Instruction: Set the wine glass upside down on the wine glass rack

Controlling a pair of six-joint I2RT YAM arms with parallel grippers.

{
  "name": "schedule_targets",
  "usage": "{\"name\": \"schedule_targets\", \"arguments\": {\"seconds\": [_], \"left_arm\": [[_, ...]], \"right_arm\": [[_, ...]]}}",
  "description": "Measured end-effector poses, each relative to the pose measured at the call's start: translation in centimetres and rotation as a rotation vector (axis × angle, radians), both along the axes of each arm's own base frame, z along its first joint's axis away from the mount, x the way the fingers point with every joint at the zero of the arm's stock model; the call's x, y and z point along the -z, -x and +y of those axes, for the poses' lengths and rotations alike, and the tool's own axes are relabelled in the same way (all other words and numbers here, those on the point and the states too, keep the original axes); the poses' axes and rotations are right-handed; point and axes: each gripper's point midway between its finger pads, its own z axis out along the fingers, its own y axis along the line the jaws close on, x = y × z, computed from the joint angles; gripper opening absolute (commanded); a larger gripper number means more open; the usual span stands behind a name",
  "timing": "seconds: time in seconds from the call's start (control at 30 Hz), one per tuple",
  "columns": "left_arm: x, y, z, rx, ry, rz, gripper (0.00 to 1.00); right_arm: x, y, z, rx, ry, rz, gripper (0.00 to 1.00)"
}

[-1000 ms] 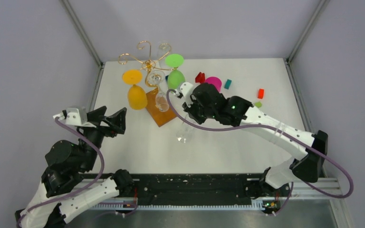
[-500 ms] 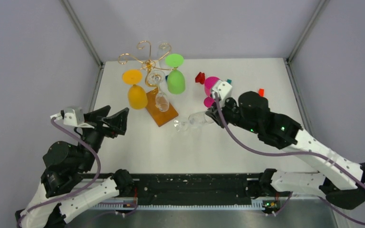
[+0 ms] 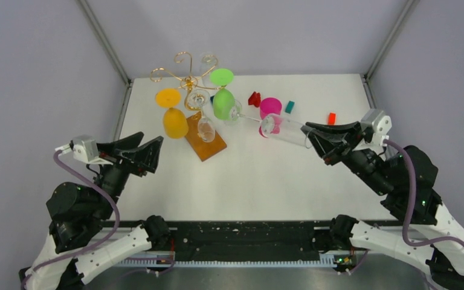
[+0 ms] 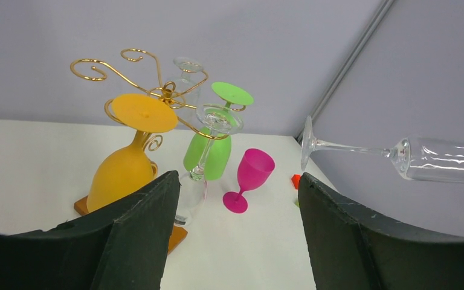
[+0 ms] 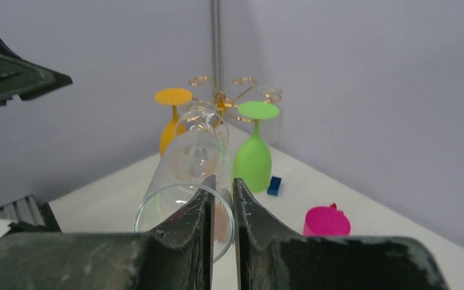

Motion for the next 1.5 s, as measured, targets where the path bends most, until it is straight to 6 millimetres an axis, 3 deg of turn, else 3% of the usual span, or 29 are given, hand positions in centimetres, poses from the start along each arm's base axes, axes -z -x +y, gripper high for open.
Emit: {"name": "schedule_targets", "arguments": {"seconds": [0.1, 0.23, 0.37, 0.6, 0.97, 1.2, 1.5], "left_arm": [[-0.3, -0.2, -0.6, 0.014, -0.008, 0.003, 0.76], [-0.2, -0.4, -1.6, 0.037, -0.026, 0.010, 0.76], [-0.6, -0.3, -2.1, 0.059, -0.019, -0.002, 0.79], [-3.1, 0.3, -2.3, 0.101, 0.124, -0.057, 0.79], [-3.5, 0.6, -6.2, 0.291, 0.427, -0.061, 0.80], [-6.6, 2.1, -5.3, 0.369, 0.613, -0.138, 0.85], [-6.6, 2.4, -5.3, 0.417, 0.729, -0.145, 0.78]], "right_arm": [[-1.0, 0.2, 0.3, -0.018, -0.077, -0.047, 0.00], [-0.7, 0.0, 1.8, -0.055, -0.151, -0.091, 0.00], [-0.4, -0.5, 4.1, -0.104, -0.199, -0.113, 0.00], [-1.8, -1.2, 8.4, -0.172, -0.278, -0.170, 0.00], [-5.1, 3.2, 12.3, -0.234, -0.379, -0.378, 0.00], [-4.7, 5.4, 15.0, -0.240, -0.358, -0.461, 0.00], [-6.5, 6.5, 14.3, -0.191, -0.476, -0.516, 0.00]]}}
